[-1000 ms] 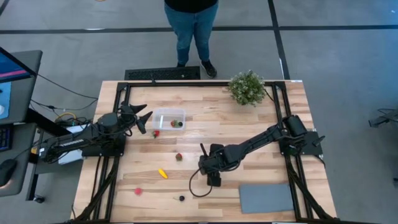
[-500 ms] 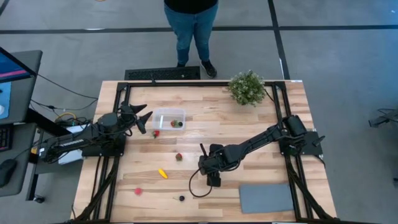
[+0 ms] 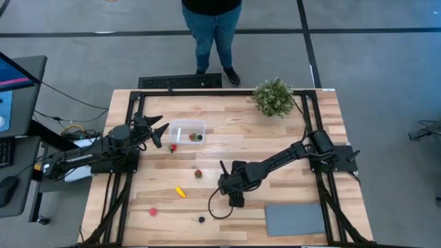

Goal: Pick and placing Produce into tupperware
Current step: Put the bottom strawberry into the transparent bin

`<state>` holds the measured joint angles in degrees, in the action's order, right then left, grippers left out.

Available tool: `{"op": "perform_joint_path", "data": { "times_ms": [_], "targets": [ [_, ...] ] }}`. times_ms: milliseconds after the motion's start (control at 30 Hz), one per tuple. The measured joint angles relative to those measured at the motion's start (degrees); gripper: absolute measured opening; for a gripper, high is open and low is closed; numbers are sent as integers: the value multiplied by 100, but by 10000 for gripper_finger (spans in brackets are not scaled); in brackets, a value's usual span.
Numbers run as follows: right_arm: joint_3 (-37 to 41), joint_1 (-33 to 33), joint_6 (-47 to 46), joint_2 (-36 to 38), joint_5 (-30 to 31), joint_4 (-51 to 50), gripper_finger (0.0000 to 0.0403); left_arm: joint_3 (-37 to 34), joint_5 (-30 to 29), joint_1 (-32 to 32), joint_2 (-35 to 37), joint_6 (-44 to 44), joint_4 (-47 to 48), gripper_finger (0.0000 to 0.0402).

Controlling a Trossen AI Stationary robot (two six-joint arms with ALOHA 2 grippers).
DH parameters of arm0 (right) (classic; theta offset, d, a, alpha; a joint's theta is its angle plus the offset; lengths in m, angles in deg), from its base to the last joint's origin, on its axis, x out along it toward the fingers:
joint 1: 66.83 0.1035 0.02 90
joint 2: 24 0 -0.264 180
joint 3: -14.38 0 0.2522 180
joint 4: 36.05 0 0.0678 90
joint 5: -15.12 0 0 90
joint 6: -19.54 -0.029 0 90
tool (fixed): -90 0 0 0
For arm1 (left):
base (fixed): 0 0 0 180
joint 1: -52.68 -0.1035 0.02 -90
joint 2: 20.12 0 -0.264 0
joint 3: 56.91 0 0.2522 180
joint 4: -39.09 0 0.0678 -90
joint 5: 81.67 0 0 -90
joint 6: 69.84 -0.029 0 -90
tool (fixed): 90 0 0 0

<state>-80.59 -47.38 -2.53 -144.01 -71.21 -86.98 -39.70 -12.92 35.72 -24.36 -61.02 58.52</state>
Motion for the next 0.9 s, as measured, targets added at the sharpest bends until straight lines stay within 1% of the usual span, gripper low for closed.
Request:
{"op": "perform_joint_path", "data": {
  "times_ms": [300,400,500,767,833,900],
  "targets": [
    [0,-13,-72,13,-15,-9,265,0,-1,-1,-1,0,0,236],
    [0,-15,-92,13,-17,-6,259,0,-2,1,0,0,0,236],
    [2,-18,-98,15,-26,-9,240,0,-3,0,0,0,-1,236],
    [4,-24,-94,15,-37,-3,167,0,-6,0,1,0,0,236],
    [4,-24,-94,15,-39,-2,155,0,-8,1,2,0,0,236],
    [4,-24,-94,15,-39,2,152,0,-8,2,1,0,0,236]
  ]
}}
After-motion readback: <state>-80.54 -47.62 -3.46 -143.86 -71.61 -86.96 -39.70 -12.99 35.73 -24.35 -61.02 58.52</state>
